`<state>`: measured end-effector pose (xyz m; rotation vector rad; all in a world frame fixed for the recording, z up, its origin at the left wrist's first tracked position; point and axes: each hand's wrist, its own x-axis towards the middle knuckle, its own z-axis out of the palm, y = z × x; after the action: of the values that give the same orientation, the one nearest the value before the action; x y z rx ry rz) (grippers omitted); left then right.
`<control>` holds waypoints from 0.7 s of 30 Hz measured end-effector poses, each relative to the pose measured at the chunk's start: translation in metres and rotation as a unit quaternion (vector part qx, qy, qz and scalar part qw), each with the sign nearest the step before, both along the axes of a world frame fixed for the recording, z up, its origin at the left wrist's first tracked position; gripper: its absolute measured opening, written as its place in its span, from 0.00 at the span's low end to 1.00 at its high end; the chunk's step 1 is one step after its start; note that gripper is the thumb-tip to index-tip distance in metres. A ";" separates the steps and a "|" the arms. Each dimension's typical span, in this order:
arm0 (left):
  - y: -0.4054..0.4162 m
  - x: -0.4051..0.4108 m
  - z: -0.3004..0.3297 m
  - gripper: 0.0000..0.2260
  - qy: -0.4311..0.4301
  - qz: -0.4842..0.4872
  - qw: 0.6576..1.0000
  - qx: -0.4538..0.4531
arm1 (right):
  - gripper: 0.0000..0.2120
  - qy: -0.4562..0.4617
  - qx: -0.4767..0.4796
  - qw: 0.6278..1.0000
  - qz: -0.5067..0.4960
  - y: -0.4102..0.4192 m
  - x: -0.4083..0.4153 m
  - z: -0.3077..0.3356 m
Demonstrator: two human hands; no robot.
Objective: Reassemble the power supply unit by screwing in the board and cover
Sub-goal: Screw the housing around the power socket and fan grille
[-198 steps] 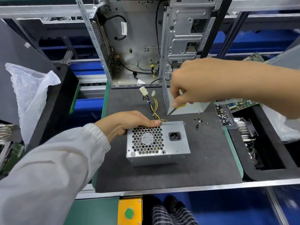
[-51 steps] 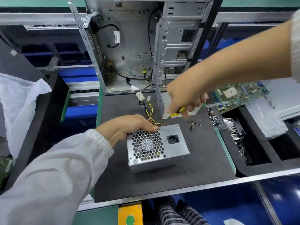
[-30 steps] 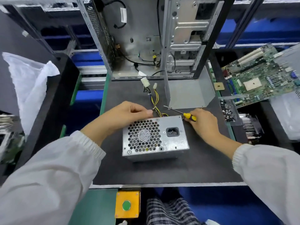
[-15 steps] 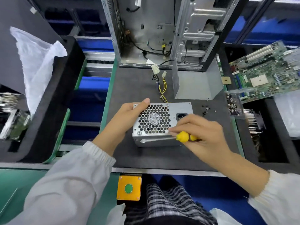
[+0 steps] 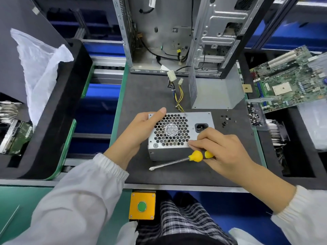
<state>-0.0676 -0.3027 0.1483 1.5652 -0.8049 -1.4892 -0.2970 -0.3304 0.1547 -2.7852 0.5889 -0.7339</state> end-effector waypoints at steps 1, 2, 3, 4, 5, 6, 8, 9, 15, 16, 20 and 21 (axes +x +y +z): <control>0.000 0.000 -0.001 0.17 0.000 -0.001 1.000 0.002 | 0.11 0.006 -0.001 1.000 0.005 0.000 0.000 0.000; 0.000 0.000 -0.001 0.17 0.000 -0.002 1.000 0.002 | 0.10 0.012 0.000 1.000 0.010 0.000 -0.001 0.001; 0.000 0.000 -0.001 0.17 0.001 -0.002 1.000 0.001 | 0.10 0.018 0.004 1.000 0.014 -0.001 -0.001 0.002; 0.000 0.000 -0.001 0.17 0.002 -0.001 1.000 0.001 | 0.10 0.026 0.008 0.999 0.017 -0.001 -0.002 0.004; 0.000 0.000 -0.001 0.16 0.003 -0.002 1.000 0.002 | 0.11 0.034 0.010 0.999 0.021 -0.002 -0.001 0.005; 0.000 0.000 -0.001 0.16 0.004 -0.002 1.000 0.002 | 0.11 0.042 0.008 0.999 0.023 -0.003 -0.001 0.007; 0.000 0.000 -0.001 0.16 0.005 -0.001 1.000 0.000 | 0.10 0.058 -0.007 0.998 0.028 -0.004 0.000 0.011; 0.000 0.000 -0.001 0.16 0.004 -0.001 1.000 -0.001 | 0.10 0.063 -0.015 0.997 0.030 -0.004 0.000 0.012; 0.001 -0.001 0.000 0.15 0.004 0.000 1.000 -0.005 | 0.16 0.074 -0.029 0.996 0.033 0.001 0.001 0.013; 0.001 -0.001 0.000 0.15 0.004 0.000 1.000 -0.005 | 0.16 0.076 -0.029 0.996 0.036 0.002 0.001 0.014; 0.001 -0.001 0.000 0.15 0.003 0.004 1.000 -0.002 | 0.15 0.077 -0.037 0.995 0.046 0.005 -0.004 0.010; 0.001 -0.001 0.001 0.15 0.004 0.005 1.000 0.000 | 0.16 0.077 -0.032 0.996 0.038 0.006 -0.007 0.009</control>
<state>-0.0688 -0.3014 0.1489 1.5590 -0.7914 -1.4871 -0.3035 -0.3241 0.1638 -2.9237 0.4895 -0.5353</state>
